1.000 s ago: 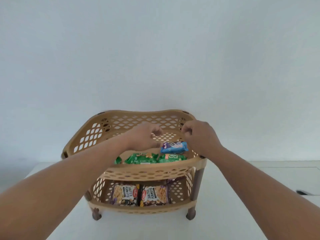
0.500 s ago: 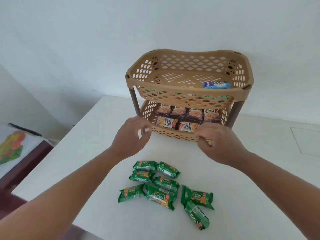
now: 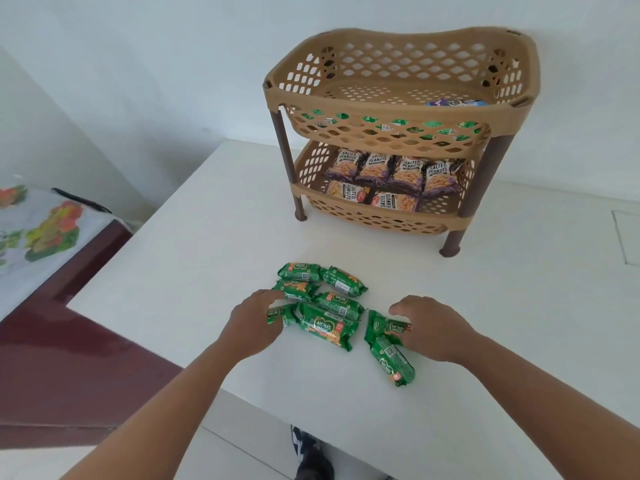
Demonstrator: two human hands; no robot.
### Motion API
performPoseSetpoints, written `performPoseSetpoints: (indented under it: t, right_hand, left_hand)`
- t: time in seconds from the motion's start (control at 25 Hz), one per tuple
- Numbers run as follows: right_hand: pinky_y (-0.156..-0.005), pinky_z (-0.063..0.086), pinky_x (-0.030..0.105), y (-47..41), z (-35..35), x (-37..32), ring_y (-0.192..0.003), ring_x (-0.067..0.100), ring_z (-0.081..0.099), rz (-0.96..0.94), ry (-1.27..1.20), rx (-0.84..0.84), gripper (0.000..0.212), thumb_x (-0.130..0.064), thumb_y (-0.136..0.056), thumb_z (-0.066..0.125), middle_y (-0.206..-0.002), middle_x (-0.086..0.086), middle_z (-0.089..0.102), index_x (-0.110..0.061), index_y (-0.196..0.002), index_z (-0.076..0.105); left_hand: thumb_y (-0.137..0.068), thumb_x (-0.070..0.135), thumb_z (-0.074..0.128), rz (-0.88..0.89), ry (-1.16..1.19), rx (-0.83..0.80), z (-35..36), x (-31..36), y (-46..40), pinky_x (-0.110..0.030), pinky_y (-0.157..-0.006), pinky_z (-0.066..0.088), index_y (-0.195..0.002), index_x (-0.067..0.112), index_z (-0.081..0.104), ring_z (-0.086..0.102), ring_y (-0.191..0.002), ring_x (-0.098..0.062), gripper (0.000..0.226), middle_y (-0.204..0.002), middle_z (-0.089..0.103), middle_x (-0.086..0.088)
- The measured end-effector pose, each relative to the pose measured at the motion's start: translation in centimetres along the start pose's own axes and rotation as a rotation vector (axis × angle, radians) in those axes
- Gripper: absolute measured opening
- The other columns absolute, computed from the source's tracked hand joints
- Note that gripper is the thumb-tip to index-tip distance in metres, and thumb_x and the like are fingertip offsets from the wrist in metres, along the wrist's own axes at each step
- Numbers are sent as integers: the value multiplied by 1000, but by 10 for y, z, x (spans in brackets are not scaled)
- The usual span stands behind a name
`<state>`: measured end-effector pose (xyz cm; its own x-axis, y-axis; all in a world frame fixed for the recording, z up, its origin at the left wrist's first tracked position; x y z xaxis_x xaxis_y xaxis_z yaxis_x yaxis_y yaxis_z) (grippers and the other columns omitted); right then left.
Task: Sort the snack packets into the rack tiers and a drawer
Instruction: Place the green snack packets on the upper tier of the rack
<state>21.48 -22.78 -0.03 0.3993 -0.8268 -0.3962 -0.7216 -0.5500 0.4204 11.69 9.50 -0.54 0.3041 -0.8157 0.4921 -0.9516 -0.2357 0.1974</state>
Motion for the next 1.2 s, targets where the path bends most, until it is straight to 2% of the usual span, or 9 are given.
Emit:
performPoseSetpoints:
  t: [0.08,0.2,0.4,0.64,0.76,0.84,1.0,1.12,1.2]
  right_hand:
    - [-94,50,40,0,6,2,-115,21,58,14,1,-14,44,-30,-87,61,-129,-8,59,-28,-131,60]
    - [-77,54,40,0,9,2,-90,20,61,-7,25,-42,23,-28,-80,67,-99,-6,62,-27,-101,62]
    - [-64,51,35,2,8,6,-76,16,61,7,20,-3,19,-27,-80,68,-85,-5,62,-27,-97,60]
    - [-63,50,36,8,-35,-1,-76,15,58,-24,-27,111,24,-27,-72,64,-85,-6,60,-28,-96,59]
    - [-70,56,42,12,-75,-23,-82,16,61,-68,-68,194,33,-30,-72,63,-93,-7,63,-31,-105,61]
    - [-66,57,38,16,-104,-38,-80,9,61,-103,-80,251,39,-33,-73,63,-97,-9,65,-37,-111,60]
    - [-68,52,24,24,-164,-60,-89,2,57,-152,-72,416,60,-39,-77,65,-117,-15,64,-37,-137,57]
    - [-61,46,11,29,-215,-77,-87,-1,58,-186,-57,542,65,-41,-78,65,-126,-15,65,-33,-142,55]
    - [-68,52,17,32,-251,-88,-91,-2,60,-201,-21,644,64,-43,-78,64,-121,-18,67,-34,-141,55]
  left_hand:
    - [-85,23,68,-1,-56,-16,6,1,1,-34,-99,45,-136,30,57,61,-112,-20,53,-132,62,4]
    - [-86,17,67,31,-105,-13,15,3,4,-37,-98,43,-137,39,55,61,-116,-22,57,-132,63,5]
    - [-94,21,63,-13,-152,-15,15,-2,-1,-41,-97,41,-139,35,52,58,-115,-23,49,-130,61,6]
    - [-86,29,67,47,-209,-4,-38,28,-8,-38,-92,38,-134,34,54,58,-110,-19,51,-118,59,12]
    - [-81,30,71,140,-163,57,-81,67,-15,-39,-91,40,-128,33,59,57,-105,-16,49,-113,57,13]
    - [-82,29,72,219,-132,103,-106,92,-23,-38,-94,44,-130,30,59,55,-103,-13,50,-113,56,12]
    - [-82,18,70,388,-74,187,-156,135,-46,-8,-80,38,-130,31,59,51,-99,4,50,-110,52,17]
    - [-82,23,71,490,-57,258,-201,169,-69,-5,-76,37,-129,40,58,49,-103,16,52,-110,54,26]
    - [-83,30,74,554,-40,297,-231,188,-86,-6,-77,38,-133,44,53,49,-104,20,55,-109,54,32]
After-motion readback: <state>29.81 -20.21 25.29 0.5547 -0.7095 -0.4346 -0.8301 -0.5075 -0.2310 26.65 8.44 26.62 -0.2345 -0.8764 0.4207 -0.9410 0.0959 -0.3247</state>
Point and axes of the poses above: each hand's wrist, its own y-axis away from the middle knuckle, its own z-axis out of the palm, x = y × z, the point moved 5 cm from there along -y, towards the middle knuckle
